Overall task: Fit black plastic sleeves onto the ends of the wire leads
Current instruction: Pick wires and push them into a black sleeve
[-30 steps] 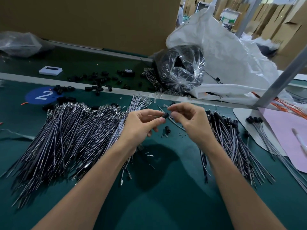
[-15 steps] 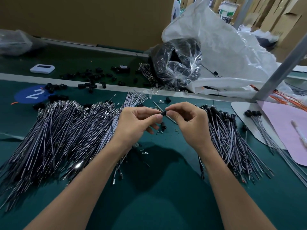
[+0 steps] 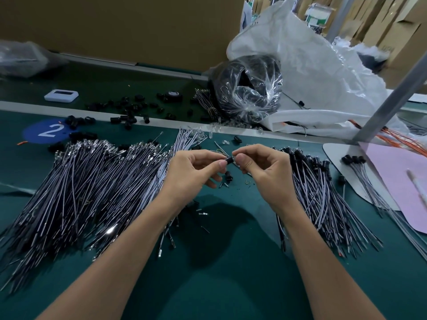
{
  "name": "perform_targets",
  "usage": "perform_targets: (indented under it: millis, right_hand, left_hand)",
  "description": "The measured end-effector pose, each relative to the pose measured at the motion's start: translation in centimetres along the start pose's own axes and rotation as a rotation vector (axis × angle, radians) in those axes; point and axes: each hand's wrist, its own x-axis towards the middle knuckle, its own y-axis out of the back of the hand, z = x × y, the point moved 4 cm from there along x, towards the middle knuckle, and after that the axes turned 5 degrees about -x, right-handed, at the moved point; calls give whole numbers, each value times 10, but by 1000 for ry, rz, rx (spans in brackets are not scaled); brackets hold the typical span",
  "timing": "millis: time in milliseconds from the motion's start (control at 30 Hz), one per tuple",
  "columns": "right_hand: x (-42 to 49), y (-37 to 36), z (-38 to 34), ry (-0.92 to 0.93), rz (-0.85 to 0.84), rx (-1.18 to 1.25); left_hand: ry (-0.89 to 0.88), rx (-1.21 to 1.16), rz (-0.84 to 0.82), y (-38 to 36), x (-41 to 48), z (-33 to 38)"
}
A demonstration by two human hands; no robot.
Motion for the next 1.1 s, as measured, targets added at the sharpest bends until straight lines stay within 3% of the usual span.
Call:
perform_targets:
  millis: [267,900,1100]
  right_hand:
    - [2,-1,7,-133,-37,166]
    - [-1,3,8,-136,-119,280]
    - [-2,-2,9,-136,-114,230]
  left_hand:
    - [-5,-9,-33,-3,-1,1]
    - [51,-163,-112,-7,-4,-1]
    - [45,-104,-105,-6,-3,-1]
